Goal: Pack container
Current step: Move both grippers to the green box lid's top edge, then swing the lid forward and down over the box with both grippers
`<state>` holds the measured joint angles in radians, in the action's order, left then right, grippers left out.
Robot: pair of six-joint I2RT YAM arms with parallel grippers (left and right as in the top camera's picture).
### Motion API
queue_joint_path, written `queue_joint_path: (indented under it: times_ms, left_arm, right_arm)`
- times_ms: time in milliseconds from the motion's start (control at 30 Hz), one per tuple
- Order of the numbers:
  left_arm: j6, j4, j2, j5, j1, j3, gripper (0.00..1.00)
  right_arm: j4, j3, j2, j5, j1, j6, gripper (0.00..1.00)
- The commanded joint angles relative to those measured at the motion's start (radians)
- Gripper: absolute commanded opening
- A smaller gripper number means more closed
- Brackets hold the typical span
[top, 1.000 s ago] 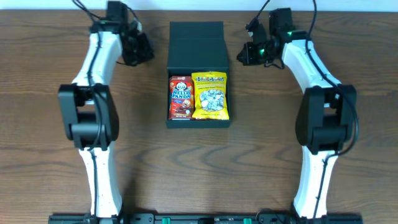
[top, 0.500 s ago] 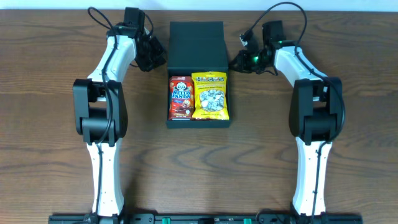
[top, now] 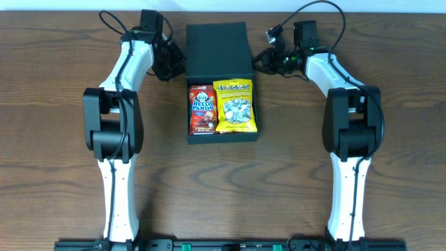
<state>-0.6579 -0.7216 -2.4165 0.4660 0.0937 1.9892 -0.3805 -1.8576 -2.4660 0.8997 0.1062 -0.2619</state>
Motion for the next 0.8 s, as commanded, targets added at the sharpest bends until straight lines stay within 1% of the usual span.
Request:
queue_joint_path:
  times_ms: [0, 400, 500, 600, 767]
  left_arm:
    - [-0.008, 0.001, -0.013, -0.002, -0.002, 0.008, 0.06]
    - [-0.008, 0.040, -0.013, -0.001, -0.004, 0.009, 0.09]
    - [-0.008, 0.059, -0.013, 0.008, -0.005, 0.009, 0.12]
    - [-0.008, 0.092, -0.013, 0.051, -0.009, 0.009, 0.11]
    - [-0.005, 0.168, -0.013, 0.179, -0.028, 0.009, 0.12]
  right_arm:
    - [0.011, -0.005, -0.023, 0.113, 0.019, -0.023, 0.02]
    - [0.033, -0.005, -0.023, 0.282, 0.019, -0.022, 0.02]
    - [0.035, -0.005, -0.023, 0.311, 0.019, -0.021, 0.02]
    - [0.050, -0.005, -0.023, 0.359, 0.019, -0.020, 0.02]
    - [0.065, -0.005, -0.023, 0.418, 0.019, -0.011, 0.02]
